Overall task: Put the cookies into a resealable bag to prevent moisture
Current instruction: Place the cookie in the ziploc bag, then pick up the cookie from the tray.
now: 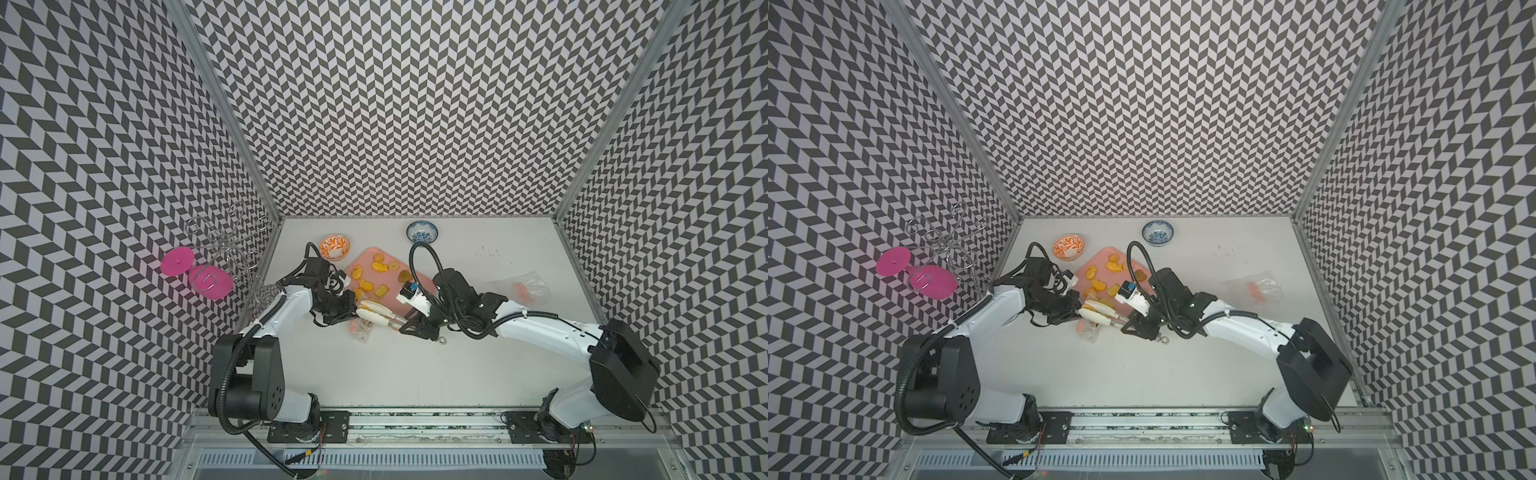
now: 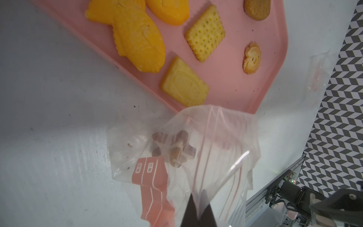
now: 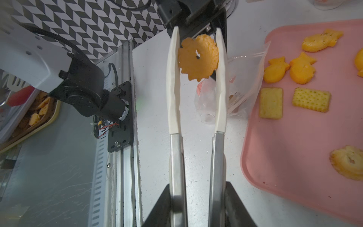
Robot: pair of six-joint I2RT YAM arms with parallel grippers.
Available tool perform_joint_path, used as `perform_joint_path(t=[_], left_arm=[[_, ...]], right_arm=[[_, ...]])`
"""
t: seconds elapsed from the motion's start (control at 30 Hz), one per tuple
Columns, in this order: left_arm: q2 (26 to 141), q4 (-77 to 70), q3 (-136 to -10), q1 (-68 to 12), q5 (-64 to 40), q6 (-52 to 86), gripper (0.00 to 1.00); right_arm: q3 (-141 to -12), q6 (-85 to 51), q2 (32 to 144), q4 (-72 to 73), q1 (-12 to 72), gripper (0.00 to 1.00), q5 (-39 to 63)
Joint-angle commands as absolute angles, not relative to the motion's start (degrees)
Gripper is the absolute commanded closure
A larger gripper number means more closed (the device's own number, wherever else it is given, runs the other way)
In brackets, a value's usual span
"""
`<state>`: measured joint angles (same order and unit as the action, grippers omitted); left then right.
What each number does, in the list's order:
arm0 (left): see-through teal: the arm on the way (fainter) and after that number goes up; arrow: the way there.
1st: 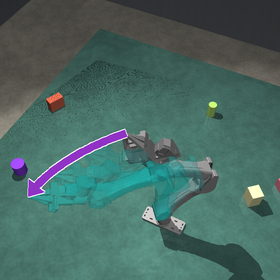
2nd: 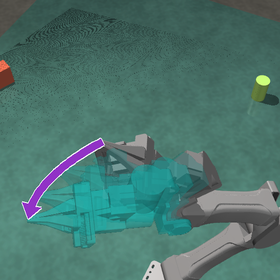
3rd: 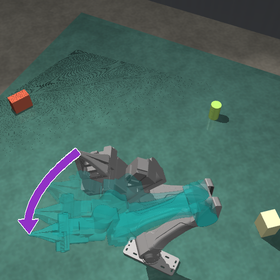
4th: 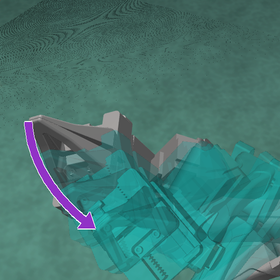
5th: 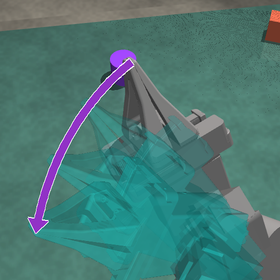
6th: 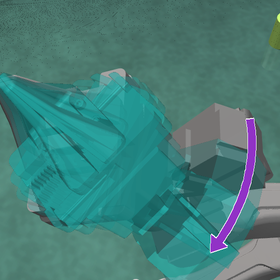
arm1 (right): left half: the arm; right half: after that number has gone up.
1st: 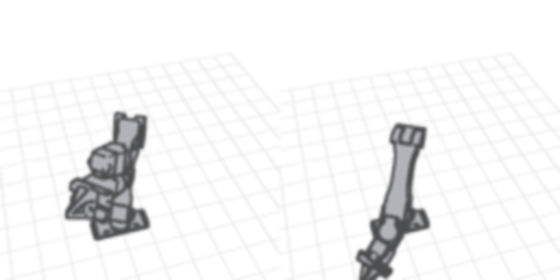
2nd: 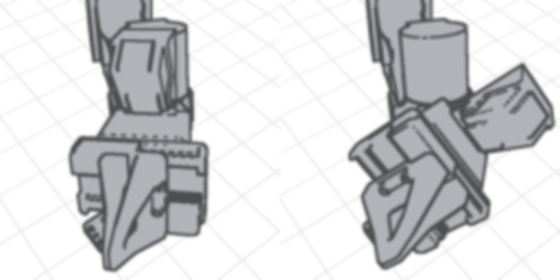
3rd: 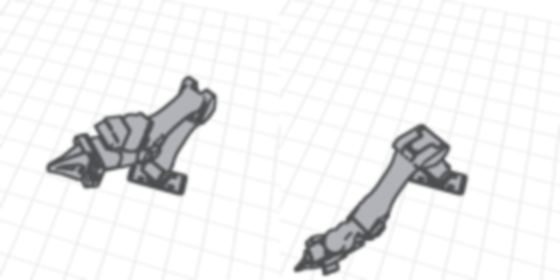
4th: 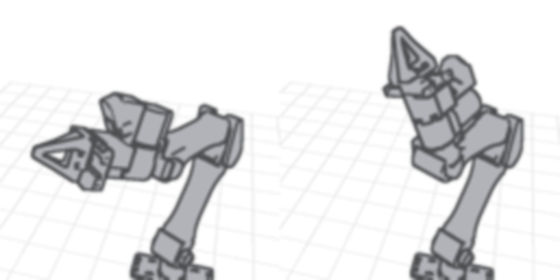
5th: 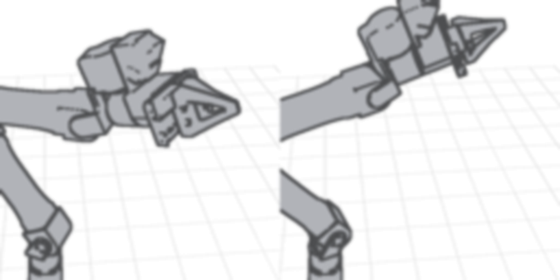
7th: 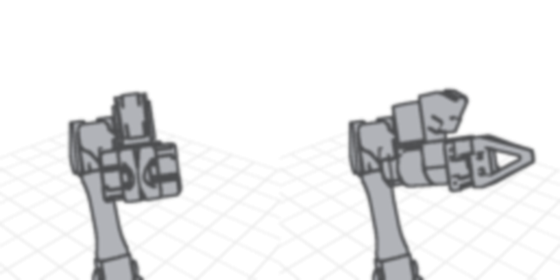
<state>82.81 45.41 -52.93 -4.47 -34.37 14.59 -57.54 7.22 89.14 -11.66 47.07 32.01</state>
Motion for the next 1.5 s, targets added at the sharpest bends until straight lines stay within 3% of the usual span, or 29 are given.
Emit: perform_joint_path(t=[0.0, 0.37, 0.73, 0.83, 1.13, 1.47], left_arm=[[81.3, 45.0, -52.5, -4.1, -35.2, 14.3, 1.0], [81.0, 45.3, -52.4, -3.7, -35.5, 14.2, 1.0], [80.9, 46.4, -53.1, -3.5, -33.8, 13.6, 1.0], [81.2, 46.3, -53.2, -3.5, -33.8, 13.6, 1.0], [81.3, 47.2, -54.4, -3.5, -33.6, 13.1, 1.0], [81.3, 47.0, -54.3, -3.5, -33.5, 12.9, 1.0]], right_arm=[[-60.2, 6.7, 91.5, -6.4, 47.2, 0.62, 33.0], [-62.7, 7.9, 93.4, -8.3, 46.9, 0.48, 28.8], [-58.4, 6.6, 82.8, -9.1, 40.6, 0.49, 26.8], [-56.4, 10.5, 81.4, -10.1, 38.5, 0.49, 21.9], [-65.4, 24.9, 93.1, -18.3, 40.1, 0.45, 12.2], [-74.6, 26.8, 105.0, -20.7, 41.0, 0.44, 9.9]])
